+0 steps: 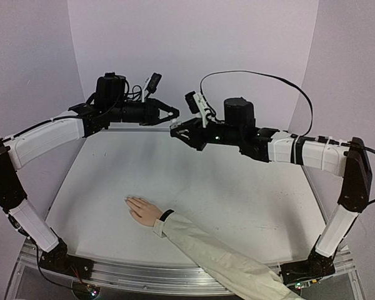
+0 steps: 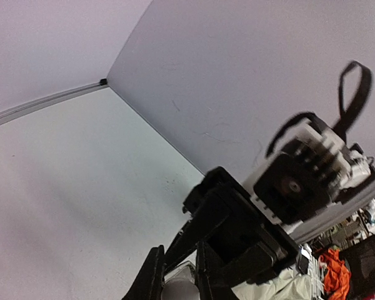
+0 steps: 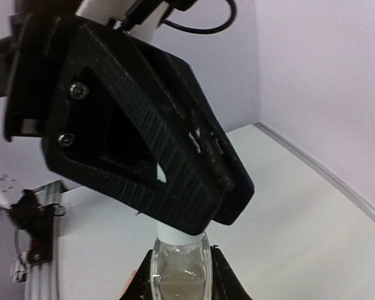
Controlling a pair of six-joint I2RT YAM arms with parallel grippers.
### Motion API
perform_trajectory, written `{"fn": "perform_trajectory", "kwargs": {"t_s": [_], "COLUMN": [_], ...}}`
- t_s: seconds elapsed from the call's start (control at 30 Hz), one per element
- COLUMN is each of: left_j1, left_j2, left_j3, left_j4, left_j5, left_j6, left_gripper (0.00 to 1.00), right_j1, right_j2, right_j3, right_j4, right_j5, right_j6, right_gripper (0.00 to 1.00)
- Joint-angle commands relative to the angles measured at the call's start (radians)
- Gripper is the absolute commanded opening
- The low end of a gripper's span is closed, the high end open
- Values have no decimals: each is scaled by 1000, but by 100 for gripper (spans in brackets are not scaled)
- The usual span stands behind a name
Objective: Paint the nails
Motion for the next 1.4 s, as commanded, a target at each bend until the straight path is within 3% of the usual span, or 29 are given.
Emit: {"fn": "perform_trajectory", "kwargs": {"t_s": [0.0,0.07,0.13,0.3,0.4,0.57,0.63,0.7,0.83,1.0,1.07,1.13,1.37], "left_j1": [-38,-47,-51,-52,-46,-12,-8,-7,-7,-7,-6,-6,-7], "left_j2": [14,4,-8,-2,3,-8,-21,-43,-101,-125,-117,-89,-40], "left_j3": [69,69,66,84,101,104,99,87,45,18,3,13,44], "left_j4": [20,20,20,20,20,20,20,20,20,20,20,23,65], "left_j5": [420,499,543,582,536,370,374,369,294,53,-56,-75,-32], "left_j6": [126,167,198,236,237,192,185,179,164,58,-5,-26,-63], "left_gripper": [0,0,0,0,3,43,54,71,86,87,80,67,67], "right_j1": [-96,-120,-122,-128,-136,-146,-145,-146,-145,-110,-73,-40,57], "right_j2": [-71,-60,-55,-62,-58,-48,-58,-72,-106,-135,-139,-134,-81], "right_j3": [66,73,96,105,103,80,76,52,9,-25,-28,-24,35], "right_j4": [258,384,417,419,417,350,246,222,189,138,115,107,62], "right_j5": [-637,-828,-916,-942,-924,-793,-695,-613,-446,-162,-35,77,229], "right_j6": [135,252,301,300,294,249,174,155,137,83,41,22,-40], "right_gripper": [0,0,0,0,0,0,0,0,0,0,0,0,0]}}
